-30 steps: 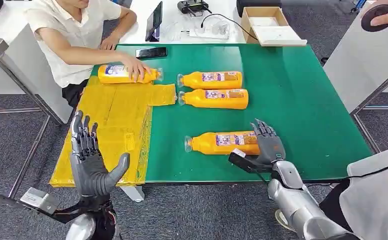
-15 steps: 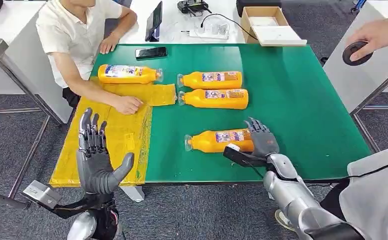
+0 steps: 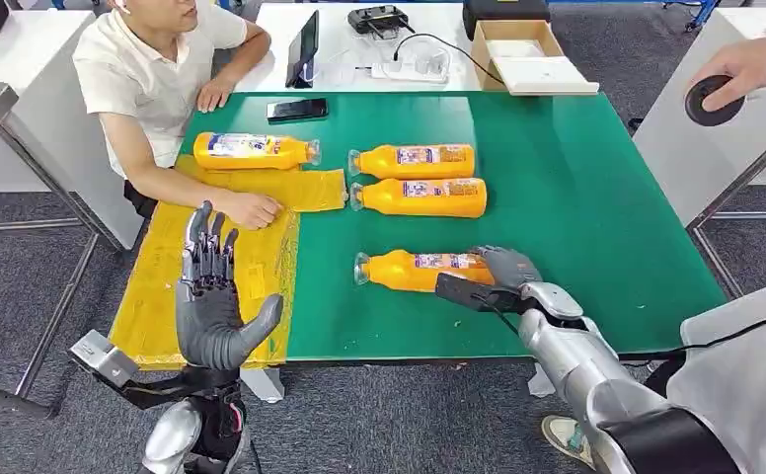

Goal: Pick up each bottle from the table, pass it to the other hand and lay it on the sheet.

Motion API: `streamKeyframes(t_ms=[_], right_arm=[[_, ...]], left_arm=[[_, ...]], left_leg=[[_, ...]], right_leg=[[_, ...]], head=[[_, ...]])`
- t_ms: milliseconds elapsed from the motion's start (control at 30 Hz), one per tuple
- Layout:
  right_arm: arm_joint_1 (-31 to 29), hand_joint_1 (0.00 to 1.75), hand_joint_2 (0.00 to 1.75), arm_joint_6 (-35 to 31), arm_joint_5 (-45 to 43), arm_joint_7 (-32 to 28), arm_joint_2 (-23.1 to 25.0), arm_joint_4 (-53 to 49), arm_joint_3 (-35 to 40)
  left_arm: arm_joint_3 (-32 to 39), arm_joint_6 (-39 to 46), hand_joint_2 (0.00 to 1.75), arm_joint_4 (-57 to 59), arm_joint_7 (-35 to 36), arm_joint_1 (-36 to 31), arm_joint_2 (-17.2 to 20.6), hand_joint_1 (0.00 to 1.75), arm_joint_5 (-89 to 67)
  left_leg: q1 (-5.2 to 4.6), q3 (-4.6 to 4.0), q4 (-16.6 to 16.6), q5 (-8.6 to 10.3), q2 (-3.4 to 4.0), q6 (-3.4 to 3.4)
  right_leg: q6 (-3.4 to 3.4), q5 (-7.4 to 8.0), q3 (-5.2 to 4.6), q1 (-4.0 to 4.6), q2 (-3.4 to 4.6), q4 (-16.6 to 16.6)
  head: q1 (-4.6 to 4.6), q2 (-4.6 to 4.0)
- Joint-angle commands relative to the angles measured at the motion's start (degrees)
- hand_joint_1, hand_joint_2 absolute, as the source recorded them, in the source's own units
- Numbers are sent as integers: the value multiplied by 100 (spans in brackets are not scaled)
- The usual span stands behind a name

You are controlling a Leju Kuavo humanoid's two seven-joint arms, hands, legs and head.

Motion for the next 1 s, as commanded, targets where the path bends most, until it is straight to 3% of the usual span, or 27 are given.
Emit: streamKeyframes(t_ms=[33, 133, 233, 367, 467, 533, 633, 767, 1000], right_arm=[[479, 175, 175, 337, -602, -946, 2, 424, -189], [828, 175, 175, 105, -1470, -1872, 159, 16, -840], [868, 175, 175, 70, -1477, -1871, 208, -32, -819], [1539, 175, 175, -555, -2561, -2525, 539, -1437, -1347], [2336, 175, 175, -934, -3395, -2449, 628, -3338, -1188], [2507, 175, 175, -1001, -3529, -2264, 590, -3807, -1037], [2718, 175, 175, -1329, -3866, -2458, 643, -4407, -980], [2755, 175, 175, -1310, -3972, -2406, 648, -4617, -538], [2583, 175, 175, -1119, -3883, -2412, 692, -4266, -99]], left_arm=[[-134, 181, 175, 532, 130, -169, 112, 0, -53], [16, 1048, 175, 774, 393, -5, 4, 0, -364], [19, 1062, 175, 818, 357, 45, 27, 0, -357], [176, 1107, 175, 800, 787, 506, -91, 0, 392], [47, 463, 175, 637, 1140, 882, 76, 0, 1506], [-19, 436, 175, 553, 1126, 976, 148, 0, 1569], [-234, 392, 175, 467, 1124, 1012, 290, 0, 1521], [-825, 726, 175, 578, 505, 885, 565, 0, -99], [-911, 381, 175, 604, 543, 852, 589, 0, -43]], left_leg=[[8, 15, -11, 3, -20, -7], [12, 20, -21, 6, -22, -11], [11, 22, -25, 3, -15, -11], [11, 16, -20, -4, 0, -9], [7, 2, -14, -6, 4, -6], [5, -19, -10, -9, 2, -6], [3, -66, -6, -7, -16, -7], [4, -82, -2, -9, -27, -6], [6, -80, -4, -10, -16, -10]], right_leg=[[-8, -3, 25, 9, -25, -15], [-12, 0, 32, 14, -31, -27], [-14, 1, 32, 12, -17, -28], [-12, 0, 23, 13, -1, -23], [-8, -4, 11, 7, 8, -10], [-9, -7, -11, 5, 7, -2], [-8, -10, -51, 2, -4, 7], [-9, -16, -63, 3, -14, 9], [-9, -16, -63, 2, -9, 2]], head=[[0, 0], [2, 0], [0, 0], [0, 0], [0, 0], [-2, -2], [-4, -2], [-2, 0], [0, 0]])
